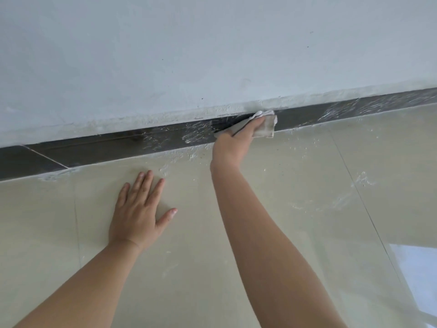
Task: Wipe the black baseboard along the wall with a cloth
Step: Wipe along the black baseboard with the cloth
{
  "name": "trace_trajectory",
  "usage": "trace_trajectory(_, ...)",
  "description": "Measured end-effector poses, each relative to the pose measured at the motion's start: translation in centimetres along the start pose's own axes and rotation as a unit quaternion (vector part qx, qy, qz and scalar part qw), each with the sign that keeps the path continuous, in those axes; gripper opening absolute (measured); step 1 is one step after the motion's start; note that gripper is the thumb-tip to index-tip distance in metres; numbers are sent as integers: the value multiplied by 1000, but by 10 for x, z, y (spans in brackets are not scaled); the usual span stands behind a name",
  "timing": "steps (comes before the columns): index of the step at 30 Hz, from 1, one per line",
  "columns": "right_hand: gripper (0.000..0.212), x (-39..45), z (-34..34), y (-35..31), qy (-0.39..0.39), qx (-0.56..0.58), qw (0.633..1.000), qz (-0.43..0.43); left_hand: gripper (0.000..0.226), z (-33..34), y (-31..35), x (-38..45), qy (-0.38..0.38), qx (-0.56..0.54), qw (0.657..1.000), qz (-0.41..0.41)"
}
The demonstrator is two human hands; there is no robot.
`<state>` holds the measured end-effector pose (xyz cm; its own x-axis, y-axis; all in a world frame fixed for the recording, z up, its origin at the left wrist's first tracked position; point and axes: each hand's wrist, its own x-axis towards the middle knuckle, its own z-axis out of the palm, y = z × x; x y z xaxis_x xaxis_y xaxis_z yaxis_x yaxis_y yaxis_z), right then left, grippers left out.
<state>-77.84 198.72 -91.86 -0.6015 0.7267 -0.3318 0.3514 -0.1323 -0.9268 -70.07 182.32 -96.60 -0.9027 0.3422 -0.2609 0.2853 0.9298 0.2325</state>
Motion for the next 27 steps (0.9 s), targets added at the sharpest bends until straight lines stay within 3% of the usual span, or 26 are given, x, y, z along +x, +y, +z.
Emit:
trace_trajectory(3, 71, 16, -11, 0, 23, -22, 999, -32, 99, -4, 1, -1, 1, 4, 1000, 1)
trace_trajectory(8, 61, 32, -21, 1, 59, 13, 998, 17, 92, -6, 1, -1, -11, 1, 1000, 0)
trace_trajectory(14, 74, 22, -22, 12, 47, 15, 997, 51, 99, -2, -2, -1, -6, -10, 1000, 5)
trace_trajectory(19, 81, 6, -32, 12, -13, 14, 1000, 3, 94, -4, 0, -1, 1, -5, 1000, -6)
trace_trajectory(23, 83, 14, -34, -6, 16, -20, 998, -55, 90, -6, 2, 0, -14, 7, 1000, -10)
trace_trajectory(27, 82, 20, -30, -4, 33, -66, 996, -53, 99, -3, 1, -1, -6, 2, 1000, -5)
